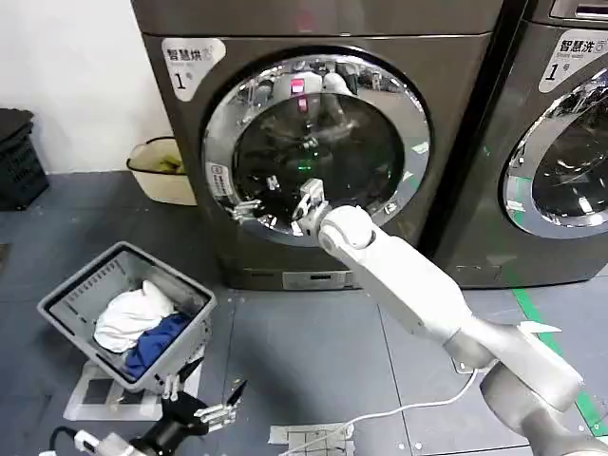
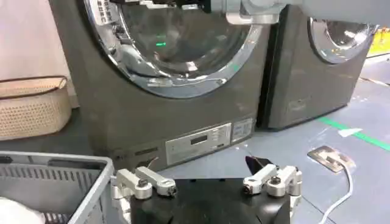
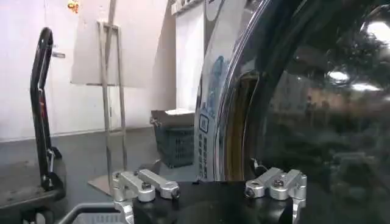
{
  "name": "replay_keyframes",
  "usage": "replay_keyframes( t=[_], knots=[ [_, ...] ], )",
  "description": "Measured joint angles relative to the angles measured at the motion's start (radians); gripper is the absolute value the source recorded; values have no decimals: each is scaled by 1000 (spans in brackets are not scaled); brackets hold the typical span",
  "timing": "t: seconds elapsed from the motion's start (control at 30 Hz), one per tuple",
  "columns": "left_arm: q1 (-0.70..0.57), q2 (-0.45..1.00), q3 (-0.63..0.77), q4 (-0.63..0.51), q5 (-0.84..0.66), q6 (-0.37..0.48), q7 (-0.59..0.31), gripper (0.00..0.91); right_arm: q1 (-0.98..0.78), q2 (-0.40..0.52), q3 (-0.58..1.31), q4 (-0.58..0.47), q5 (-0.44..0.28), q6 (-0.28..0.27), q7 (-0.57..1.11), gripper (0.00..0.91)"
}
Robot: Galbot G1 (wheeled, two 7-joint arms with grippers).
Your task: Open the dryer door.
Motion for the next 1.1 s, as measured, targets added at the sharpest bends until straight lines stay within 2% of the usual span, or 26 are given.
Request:
replay_keyframes(
  t=[1.1],
  knots=[
    [-18,3,1,10,-13,4,0,907,59,75,-44,-100,-4,3,-25,907]
  ],
)
